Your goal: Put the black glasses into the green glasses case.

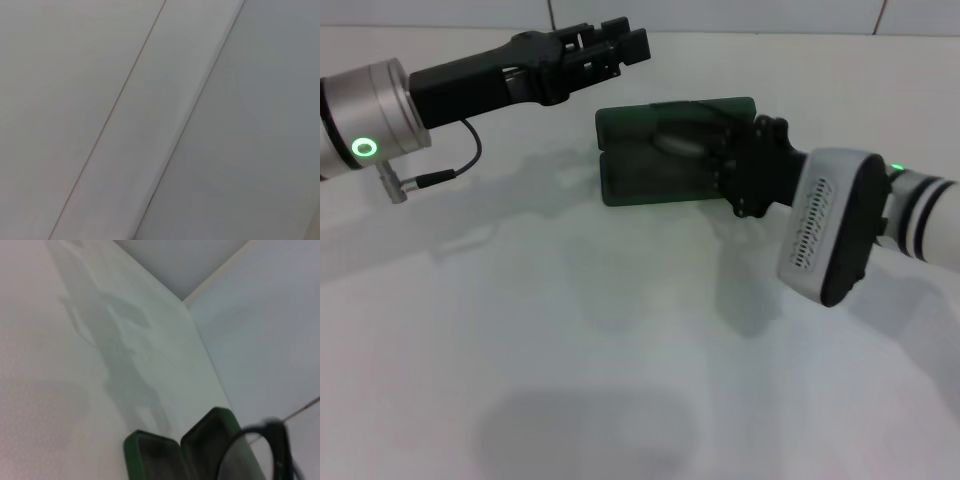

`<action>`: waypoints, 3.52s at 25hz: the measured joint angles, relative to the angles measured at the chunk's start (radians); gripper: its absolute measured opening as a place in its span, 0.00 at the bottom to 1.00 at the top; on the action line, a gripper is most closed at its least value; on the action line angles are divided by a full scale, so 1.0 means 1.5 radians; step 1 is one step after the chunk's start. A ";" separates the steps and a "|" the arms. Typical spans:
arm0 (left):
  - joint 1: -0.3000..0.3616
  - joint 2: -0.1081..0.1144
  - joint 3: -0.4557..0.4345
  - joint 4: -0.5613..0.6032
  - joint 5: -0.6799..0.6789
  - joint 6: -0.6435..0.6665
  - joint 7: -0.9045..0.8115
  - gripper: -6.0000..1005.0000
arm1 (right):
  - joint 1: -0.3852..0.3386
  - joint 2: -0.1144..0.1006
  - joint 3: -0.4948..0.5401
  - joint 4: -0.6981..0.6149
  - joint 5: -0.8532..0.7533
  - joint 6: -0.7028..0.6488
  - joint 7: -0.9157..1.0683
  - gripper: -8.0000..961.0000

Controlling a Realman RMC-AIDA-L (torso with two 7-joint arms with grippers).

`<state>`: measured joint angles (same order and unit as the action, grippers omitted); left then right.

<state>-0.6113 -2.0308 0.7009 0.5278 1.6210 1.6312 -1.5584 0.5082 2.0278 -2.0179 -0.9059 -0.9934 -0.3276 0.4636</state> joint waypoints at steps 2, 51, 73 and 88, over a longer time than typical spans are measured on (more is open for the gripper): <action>0.000 -0.001 0.001 0.000 0.001 -0.003 0.005 0.48 | 0.012 0.000 -0.004 0.002 0.001 0.005 0.000 0.14; -0.181 -0.045 0.324 -0.024 0.141 -0.675 -0.099 0.48 | -0.022 -0.007 0.274 0.112 -0.308 -0.596 0.413 0.40; -0.163 -0.042 0.386 -0.046 0.150 -0.586 -0.085 0.53 | -0.016 -0.008 0.278 0.116 -0.311 -0.565 0.411 0.41; -0.072 -0.041 0.389 0.048 0.037 -0.471 -0.001 0.57 | -0.019 -0.004 0.276 0.104 -0.306 -0.571 0.412 0.41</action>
<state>-0.7193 -2.0917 1.2847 0.6003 1.6765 0.9249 -1.5601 0.4790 2.0214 -1.6039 -0.7502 -1.4525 -1.1838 1.0815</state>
